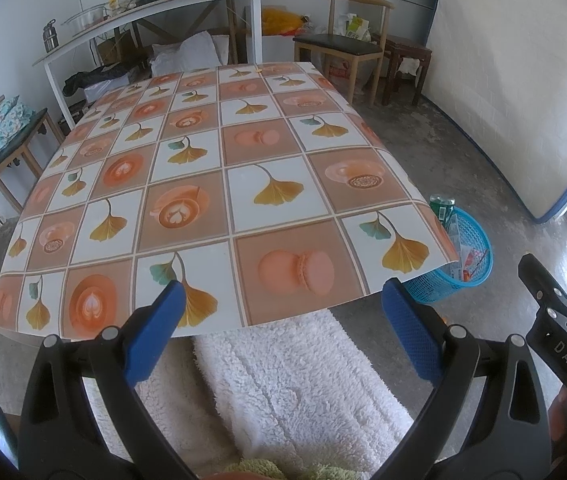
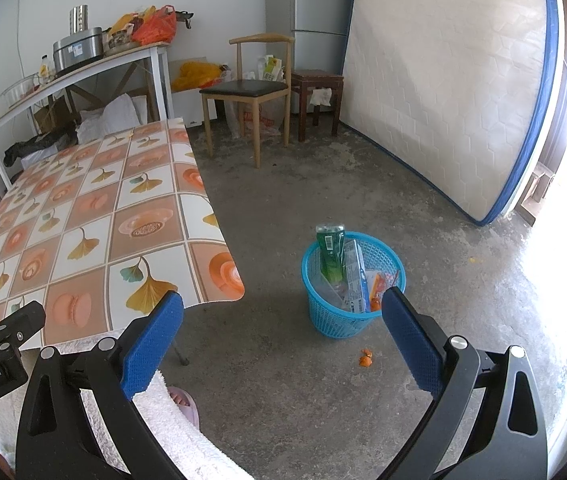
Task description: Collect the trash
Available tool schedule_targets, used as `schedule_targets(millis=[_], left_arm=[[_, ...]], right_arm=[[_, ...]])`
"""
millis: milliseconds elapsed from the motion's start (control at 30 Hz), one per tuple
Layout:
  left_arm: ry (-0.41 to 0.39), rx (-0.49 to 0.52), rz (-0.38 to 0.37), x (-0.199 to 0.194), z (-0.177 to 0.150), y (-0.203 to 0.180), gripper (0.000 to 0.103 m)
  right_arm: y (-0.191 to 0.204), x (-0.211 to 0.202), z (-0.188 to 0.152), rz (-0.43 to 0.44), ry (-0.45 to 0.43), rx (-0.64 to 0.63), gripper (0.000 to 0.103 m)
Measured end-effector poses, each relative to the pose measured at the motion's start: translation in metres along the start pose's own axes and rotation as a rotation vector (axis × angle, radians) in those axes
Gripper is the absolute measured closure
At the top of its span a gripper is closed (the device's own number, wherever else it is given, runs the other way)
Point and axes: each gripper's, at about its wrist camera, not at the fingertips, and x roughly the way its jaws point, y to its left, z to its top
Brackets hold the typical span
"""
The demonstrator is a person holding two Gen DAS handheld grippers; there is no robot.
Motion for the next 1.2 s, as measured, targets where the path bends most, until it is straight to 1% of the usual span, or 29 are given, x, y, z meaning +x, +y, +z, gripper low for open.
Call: schedule_targets(millis=[1200], left_arm=[[-0.001, -0.001, -0.001, -0.0009, 0.0000, 0.0000, 0.009]], right_arm=[[0.0011, 0.0022, -0.0018, 0.003, -0.003, 0.000, 0.006]])
